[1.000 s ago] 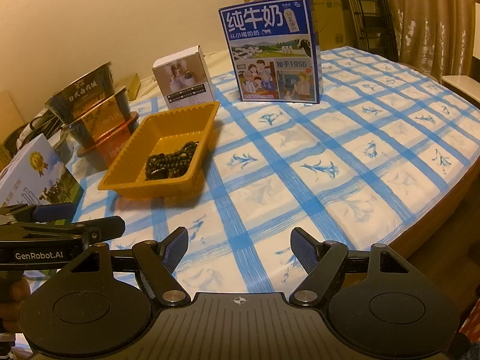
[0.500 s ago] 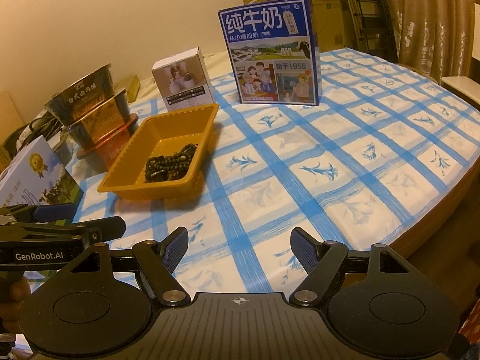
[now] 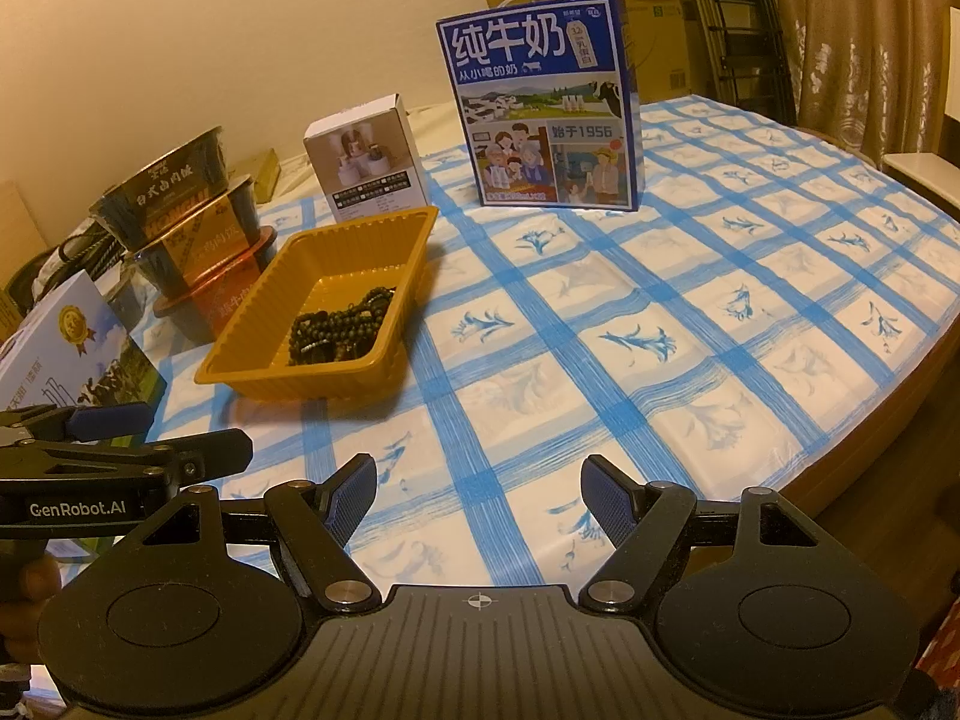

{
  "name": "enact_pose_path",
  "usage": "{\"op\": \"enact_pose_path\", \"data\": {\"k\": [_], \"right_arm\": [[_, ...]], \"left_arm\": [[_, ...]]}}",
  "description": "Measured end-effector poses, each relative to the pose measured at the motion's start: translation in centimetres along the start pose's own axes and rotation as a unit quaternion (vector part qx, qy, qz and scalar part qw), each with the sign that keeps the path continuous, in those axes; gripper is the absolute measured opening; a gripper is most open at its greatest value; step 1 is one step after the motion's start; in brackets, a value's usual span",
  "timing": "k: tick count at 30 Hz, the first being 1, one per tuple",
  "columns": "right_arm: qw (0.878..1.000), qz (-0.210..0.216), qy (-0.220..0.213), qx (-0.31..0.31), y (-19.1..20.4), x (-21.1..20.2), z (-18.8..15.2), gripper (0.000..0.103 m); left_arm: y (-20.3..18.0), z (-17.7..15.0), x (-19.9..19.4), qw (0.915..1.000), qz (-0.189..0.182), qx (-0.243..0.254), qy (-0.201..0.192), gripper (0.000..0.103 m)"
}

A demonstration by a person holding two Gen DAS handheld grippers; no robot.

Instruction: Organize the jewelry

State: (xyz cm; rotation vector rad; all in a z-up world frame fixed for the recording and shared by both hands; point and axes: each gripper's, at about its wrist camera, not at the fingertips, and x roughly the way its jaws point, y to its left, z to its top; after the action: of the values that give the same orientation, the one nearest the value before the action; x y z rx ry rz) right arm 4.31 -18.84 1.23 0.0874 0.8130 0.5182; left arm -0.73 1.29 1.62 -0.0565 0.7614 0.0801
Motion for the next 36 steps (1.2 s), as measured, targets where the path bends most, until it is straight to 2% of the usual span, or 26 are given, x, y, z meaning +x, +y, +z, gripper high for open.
{"op": "enact_pose_path", "data": {"k": [36], "right_arm": [[1.000, 0.000, 0.001, 0.000, -0.10, -0.03, 0.08, 0.075]], "left_arm": [[-0.32, 0.35, -0.10, 1.0000, -0.003, 0.001, -0.004, 0.097]]}}
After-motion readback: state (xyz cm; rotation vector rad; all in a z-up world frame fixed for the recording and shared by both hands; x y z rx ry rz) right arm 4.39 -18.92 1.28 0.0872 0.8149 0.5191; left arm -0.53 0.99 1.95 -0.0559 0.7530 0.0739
